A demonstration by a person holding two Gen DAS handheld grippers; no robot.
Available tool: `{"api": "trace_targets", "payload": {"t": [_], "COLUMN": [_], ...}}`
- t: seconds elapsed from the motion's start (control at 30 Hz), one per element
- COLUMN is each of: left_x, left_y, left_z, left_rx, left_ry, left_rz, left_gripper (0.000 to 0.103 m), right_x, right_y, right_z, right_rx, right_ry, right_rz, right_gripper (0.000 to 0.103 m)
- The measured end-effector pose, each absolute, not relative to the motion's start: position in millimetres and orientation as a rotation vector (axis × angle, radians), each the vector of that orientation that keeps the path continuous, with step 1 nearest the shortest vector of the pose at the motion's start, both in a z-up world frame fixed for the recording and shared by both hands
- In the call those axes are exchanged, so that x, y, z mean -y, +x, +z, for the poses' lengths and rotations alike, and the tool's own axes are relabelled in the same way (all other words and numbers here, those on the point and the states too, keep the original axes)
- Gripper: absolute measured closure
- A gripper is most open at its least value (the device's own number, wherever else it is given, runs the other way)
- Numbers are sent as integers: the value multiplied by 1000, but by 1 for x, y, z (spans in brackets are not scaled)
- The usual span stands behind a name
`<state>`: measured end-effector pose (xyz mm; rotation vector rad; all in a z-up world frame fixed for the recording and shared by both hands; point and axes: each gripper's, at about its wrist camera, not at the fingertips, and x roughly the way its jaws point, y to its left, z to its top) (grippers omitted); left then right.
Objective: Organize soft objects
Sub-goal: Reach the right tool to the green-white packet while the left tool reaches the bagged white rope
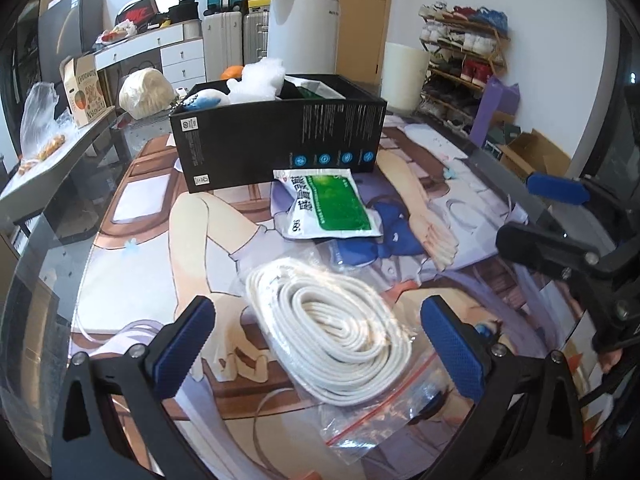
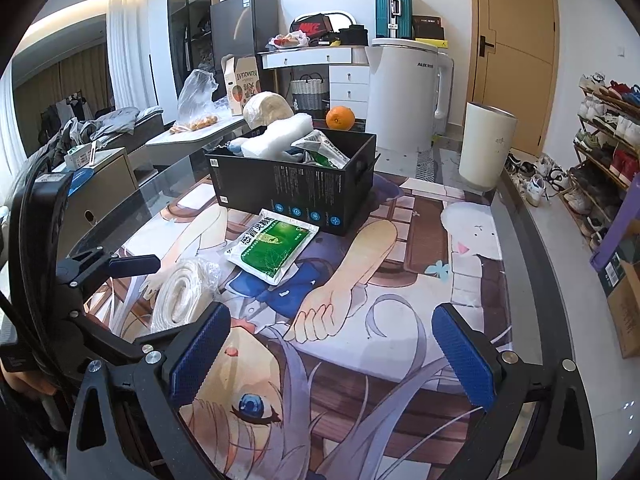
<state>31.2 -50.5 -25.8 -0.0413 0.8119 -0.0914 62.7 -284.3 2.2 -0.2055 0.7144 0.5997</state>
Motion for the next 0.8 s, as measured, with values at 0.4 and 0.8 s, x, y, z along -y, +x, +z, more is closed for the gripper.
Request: {"api": "trace_targets", "payload": {"t": [0.4, 0.8], "left_x": [19, 13], "left_y": [33, 30], "left_z": [-33, -34], "left_rx": [-849, -822], "left_ry": [-74, -18], "left_rz": [-74, -36], "left_gripper": [0, 4], "right_x": [273, 247], "right_y": [67, 88], "right_z": [-9, -17], "right_rx": [-754, -828], "right_ry": [-210, -189], "right_rz": [618, 630], "right_gripper": [1, 1]}}
